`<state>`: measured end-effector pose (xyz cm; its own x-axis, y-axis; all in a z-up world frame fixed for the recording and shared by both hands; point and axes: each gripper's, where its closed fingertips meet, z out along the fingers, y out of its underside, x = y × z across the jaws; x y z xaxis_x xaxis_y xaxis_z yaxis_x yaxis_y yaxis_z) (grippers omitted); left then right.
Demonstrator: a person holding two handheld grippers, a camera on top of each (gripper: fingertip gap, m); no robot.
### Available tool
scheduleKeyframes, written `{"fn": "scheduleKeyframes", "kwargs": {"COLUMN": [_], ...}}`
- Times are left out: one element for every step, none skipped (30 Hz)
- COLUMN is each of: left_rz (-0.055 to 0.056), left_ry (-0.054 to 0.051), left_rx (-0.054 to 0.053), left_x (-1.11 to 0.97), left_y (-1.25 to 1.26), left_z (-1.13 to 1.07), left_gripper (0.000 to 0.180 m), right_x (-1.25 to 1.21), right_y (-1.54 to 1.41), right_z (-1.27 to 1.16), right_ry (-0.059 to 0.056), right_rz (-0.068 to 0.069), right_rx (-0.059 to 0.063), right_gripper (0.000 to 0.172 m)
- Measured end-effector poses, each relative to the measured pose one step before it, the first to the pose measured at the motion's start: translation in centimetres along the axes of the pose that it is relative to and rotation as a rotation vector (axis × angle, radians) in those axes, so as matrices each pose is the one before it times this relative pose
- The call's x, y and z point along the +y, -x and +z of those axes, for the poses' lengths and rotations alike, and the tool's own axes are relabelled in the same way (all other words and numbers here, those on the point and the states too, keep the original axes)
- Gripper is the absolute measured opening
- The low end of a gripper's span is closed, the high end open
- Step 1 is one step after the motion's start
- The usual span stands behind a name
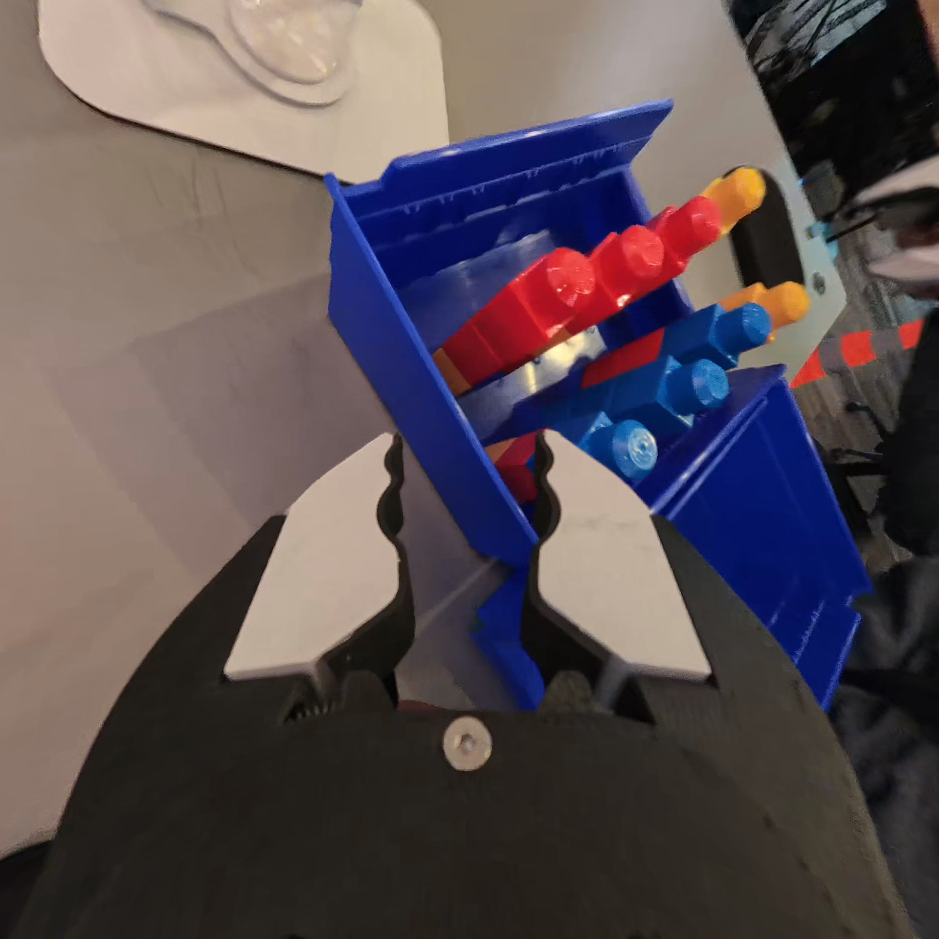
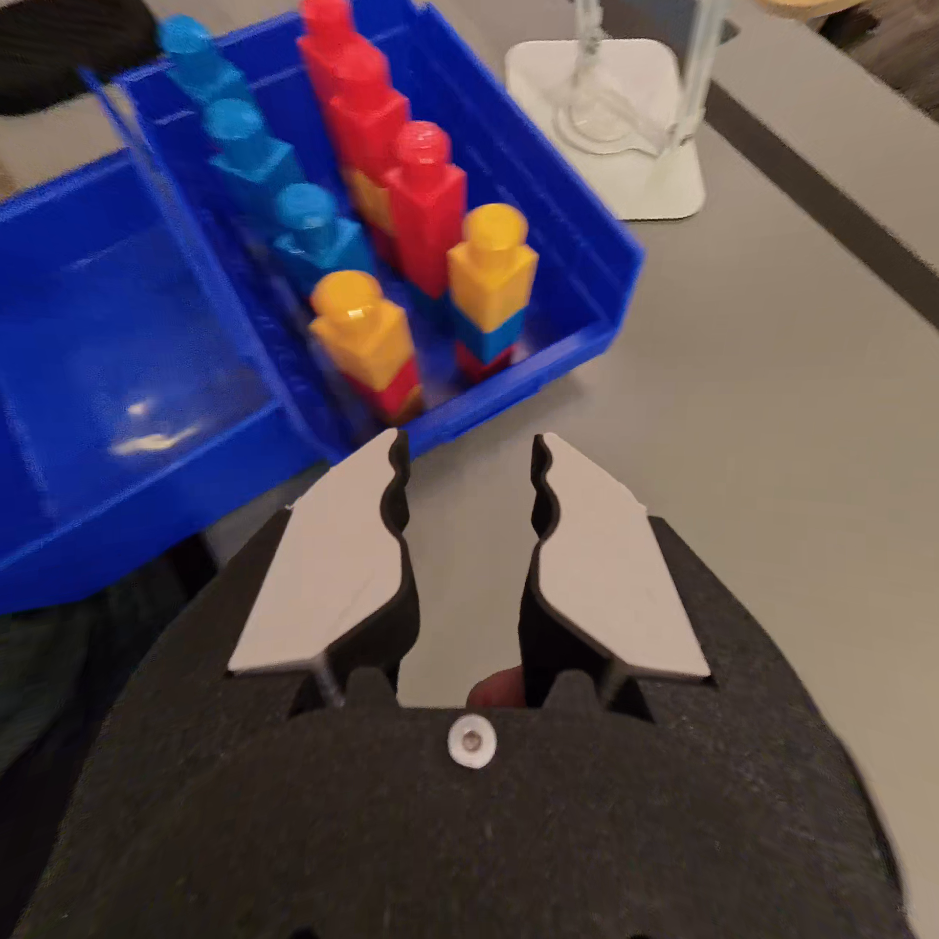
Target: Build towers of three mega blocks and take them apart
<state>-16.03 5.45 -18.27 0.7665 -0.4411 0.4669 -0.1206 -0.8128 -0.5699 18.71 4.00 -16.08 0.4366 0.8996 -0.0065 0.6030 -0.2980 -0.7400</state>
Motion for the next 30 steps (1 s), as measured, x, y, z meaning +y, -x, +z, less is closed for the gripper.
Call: {"fn": "scheduleKeyframes", "kwargs": {"left_rz": [-0.0125,-0.0226,-0.008,-0.0166,-0.0128,0.0008,0.0103,0.0028,-0.0016,0.0024,0.002,0.0015,0.0067,0.0036,-0.0073,0.002,0.0014,0.0021,0.0008,-0.0005,0.0008,0.0011,0.0034,0.0207,-0.0031,-0.002,0.0003,0.0017,0.0044,0.0051], "left_ry": [0.0242,0.0281,0.0298,0.0202,0.0132,0.0296,0.0294,0.0185,0.0237,0.0241,0.0182,0.011,0.0143,0.0102,0.0059,0.0053,0.0058,0.0055,0.0046,0.0058,0.0068,0.0044,-0.0005,-0.0019,0.0059,0.0007,0.003,0.0038,0.0043,0.0057], "left_rx": [0.0022,-0.0049,0.008,0.0007,-0.0036,-0.0145,-0.0228,-0.019,-0.0058,-0.0046,-0.0036,-0.0075,-0.012,0.0011,0.0053,-0.001,-0.004,-0.0033,-0.0044,-0.0005,0.0023,0.0022,-0.0051,-0.0231,-0.0018,0.0104,0.0078,-0.0037,-0.0095,-0.0089], "left_x": [-0.168,-0.05,0.019,-0.067,-0.052,0.203,0.241,0.106,0.167,0.158,0.096,0.018,0.094,0.05,-0.036,-0.035,-0.008,0.001,-0.006,0.016,0.013,-0.026,-0.084,-0.047,0.073,0.047,0.065,0.043,0.017,0.023], "left_y": [0.066,0.148,-0.125,-0.005,0.017,0.103,0.18,0.158,-0.01,-0.009,-0.005,0.071,0.145,0.008,0.016,0.041,0.038,0.031,0.04,0.05,0.043,0.075,0.234,0.529,0.264,0.126,0.09,0.163,0.18,0.169], "left_z": [0.765,0.748,0.717,0.591,0.528,0.553,0.512,0.45,0.442,0.403,0.321,0.259,0.239,0.21,0.12,0.029,-0.023,-0.001,-0.046,-0.056,-0.079,-0.143,-0.308,-0.315,-0.113,-0.049,-0.036,-0.085,-0.077,-0.067], "left_gripper": [0.049,0.049,0.049,0.049,0.049,0.048,0.047,0.044,0.042,0.041,0.039,0.037,0.034,0.032,0.032,0.033,0.032,0.031,0.03,0.029,0.028,0.025,0.018,0.013,0.013,0.013,0.014,0.014,0.013,0.013], "right_x": [0.41,0.383,0.114,-0.006,0.254,0.449,0.373,0.251,0.042,-0.057,0.225,0.41,0.364,0.296,0.332,0.326,0.246,0.095,0.07,0.221,0.174,0.014,0.025,0.039,-0.011,0.008,0.054,0.054,0.072,0.096], "right_y": [1.515,1.515,1.641,1.591,1.302,0.808,0.425,0.494,0.804,0.808,0.517,0.335,0.288,0.356,0.355,0.151,-0.004,-0.136,-0.293,-0.335,-0.153,-0.041,-0.051,-0.097,-0.167,-0.163,-0.125,-0.15,-0.249,-0.266], "right_z": [-0.122,0.015,0.09,0.215,0.36,0.435,0.401,0.357,0.325,0.35,0.454,0.512,0.492,0.479,0.533,0.532,0.428,0.257,0.129,0.12,0.09,0.05,0.0,-0.022,-0.02,-0.03,-0.059,-0.078,-0.104,-0.136], "right_ry": [0.0138,0.0107,-0.009,-0.019,-0.0023,0.0131,0.0108,0.0053,-0.0065,-0.0114,0.0053,0.0174,0.0162,0.0158,0.0209,0.0245,0.0214,0.0134,0.0112,0.0206,0.0147,0.0026,0.0055,0.0079,0.0064,0.0065,0.0078,0.0061,0.0048,0.0045], "right_rz": [0.0171,0.0238,0.0341,0.0406,0.0308,0.018,0.0133,0.0144,0.0249,0.031,0.0199,0.0102,0.0057,-0.0008,-0.0033,-0.0028,-0.0026,-0.0037,-0.0085,-0.0141,-0.0068,0.0031,-0.0024,-0.0041,-0.0002,-0.0017,-0.0028,-0.0019,-0.0016,-0.0022], "right_rx": [-0.0075,-0.0168,-0.033,-0.0373,-0.0254,-0.0001,0.0178,0.006,-0.0238,-0.03,-0.0113,0.0015,0.006,0.0028,-0.0007,0.0063,0.0127,0.018,0.0255,0.0261,0.01,-0.0014,0.0009,0.0024,0.0048,0.0046,0.0011,0.002,0.0057,0.0048], "right_gripper": [0.046,0.047,0.05,0.05,0.048,0.049,0.05,0.051,0.055,0.056,0.054,0.054,0.054,0.052,0.05,0.047,0.045,0.044,0.04,0.031,0.023,0.022,0.022,0.021,0.021,0.02,0.02,0.02,0.019,0.019]}}
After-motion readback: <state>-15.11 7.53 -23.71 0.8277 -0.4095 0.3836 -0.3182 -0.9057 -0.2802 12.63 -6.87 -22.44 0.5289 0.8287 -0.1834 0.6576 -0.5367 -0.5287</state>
